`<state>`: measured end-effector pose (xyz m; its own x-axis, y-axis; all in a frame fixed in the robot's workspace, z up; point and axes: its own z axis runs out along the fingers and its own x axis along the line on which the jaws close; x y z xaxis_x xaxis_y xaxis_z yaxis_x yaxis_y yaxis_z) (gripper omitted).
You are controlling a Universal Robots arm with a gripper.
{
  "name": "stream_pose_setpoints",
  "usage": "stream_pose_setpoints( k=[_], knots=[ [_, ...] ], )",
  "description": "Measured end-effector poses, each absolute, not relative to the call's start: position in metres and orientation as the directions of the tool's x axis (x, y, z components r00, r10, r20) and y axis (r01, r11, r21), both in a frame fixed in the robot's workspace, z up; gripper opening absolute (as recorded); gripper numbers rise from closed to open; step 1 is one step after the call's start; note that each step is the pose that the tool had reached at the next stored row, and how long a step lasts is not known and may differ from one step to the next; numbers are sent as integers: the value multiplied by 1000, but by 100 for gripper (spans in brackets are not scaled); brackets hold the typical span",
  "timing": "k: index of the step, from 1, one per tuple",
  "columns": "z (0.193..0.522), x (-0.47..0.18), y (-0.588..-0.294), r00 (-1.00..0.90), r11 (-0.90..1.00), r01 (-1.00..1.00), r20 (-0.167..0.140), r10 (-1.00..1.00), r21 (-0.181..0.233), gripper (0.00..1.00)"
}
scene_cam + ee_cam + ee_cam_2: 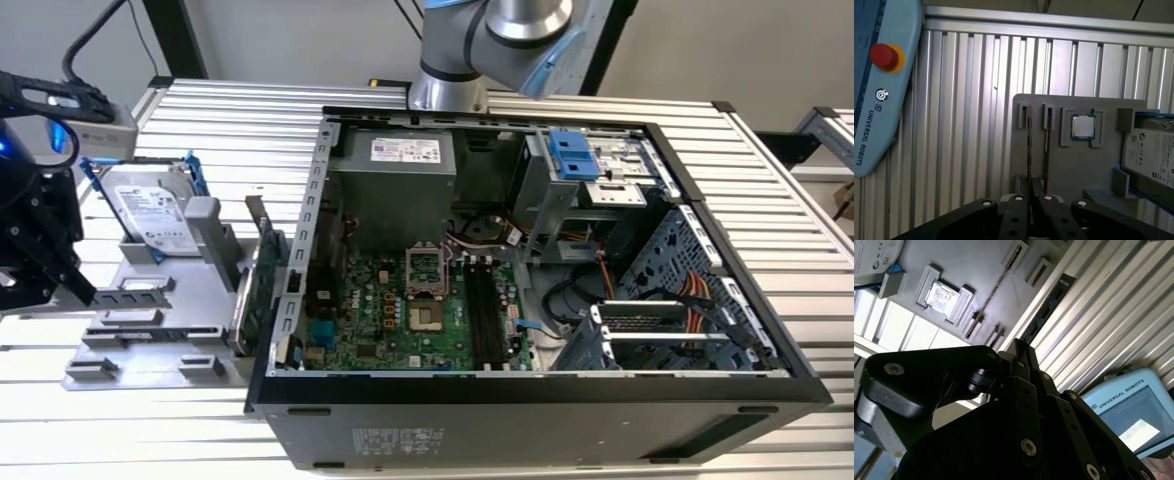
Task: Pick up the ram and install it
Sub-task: 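Pick up the ram and move it above insertion slot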
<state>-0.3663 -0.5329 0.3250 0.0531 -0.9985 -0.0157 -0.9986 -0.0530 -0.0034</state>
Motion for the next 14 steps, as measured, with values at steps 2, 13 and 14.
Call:
stream_pose_setpoints(
  k=[2, 13, 14],
  knots=[
    [325, -366, -533, 53, -53, -999, -16, -998, -3, 0],
    [335, -366, -533, 53, -53, -999, -16, -998, -3, 0],
    [336, -366, -533, 53, -53, -999, -16, -998, -3, 0]
  ],
)
